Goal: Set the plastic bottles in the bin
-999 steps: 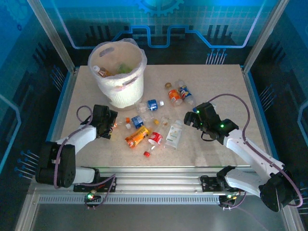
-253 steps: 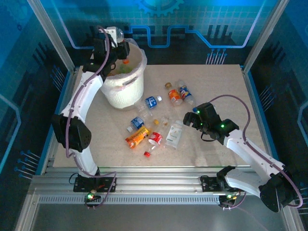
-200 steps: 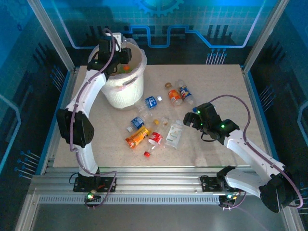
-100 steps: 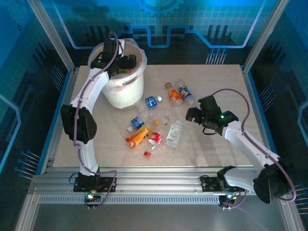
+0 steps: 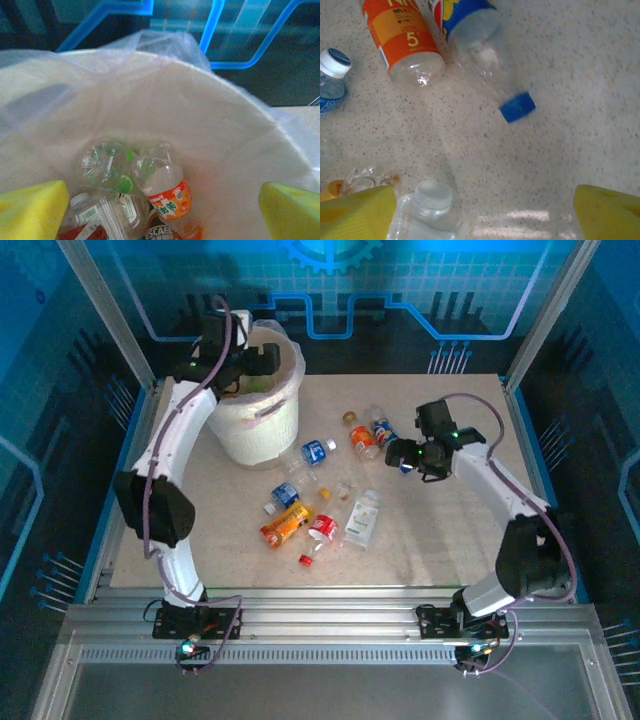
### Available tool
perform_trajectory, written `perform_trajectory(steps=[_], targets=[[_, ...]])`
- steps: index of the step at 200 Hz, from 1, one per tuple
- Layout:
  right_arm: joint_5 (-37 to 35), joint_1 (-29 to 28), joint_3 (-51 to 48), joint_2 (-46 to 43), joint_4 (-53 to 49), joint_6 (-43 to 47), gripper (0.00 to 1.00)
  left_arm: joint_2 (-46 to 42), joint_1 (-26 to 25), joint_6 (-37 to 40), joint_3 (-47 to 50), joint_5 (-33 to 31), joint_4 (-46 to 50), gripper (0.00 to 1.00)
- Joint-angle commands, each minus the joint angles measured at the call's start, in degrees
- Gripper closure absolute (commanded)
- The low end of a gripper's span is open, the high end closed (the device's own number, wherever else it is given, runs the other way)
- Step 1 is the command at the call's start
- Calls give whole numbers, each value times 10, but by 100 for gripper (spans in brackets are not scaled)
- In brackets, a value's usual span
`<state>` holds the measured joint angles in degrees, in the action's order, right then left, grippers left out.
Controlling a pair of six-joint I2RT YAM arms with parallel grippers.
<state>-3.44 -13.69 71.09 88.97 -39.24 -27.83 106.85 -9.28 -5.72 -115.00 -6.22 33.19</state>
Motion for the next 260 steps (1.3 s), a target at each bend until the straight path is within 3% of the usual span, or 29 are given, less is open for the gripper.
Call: perform_trajectory(steps=[1,83,121,260], targets=[[17,11,68,59,-44,59,12,-86,-2,-31,38,-4,4,1],[4,32,304,283,-133,136,17,-377,-2,-183,367,21,-98,1],[-2,39,371,349,-160,156,20,-466,-3,-248,473,23,-119,1],[39,51,435,438,-154,197,24,-490,-3,-306,543,31,-124,1]])
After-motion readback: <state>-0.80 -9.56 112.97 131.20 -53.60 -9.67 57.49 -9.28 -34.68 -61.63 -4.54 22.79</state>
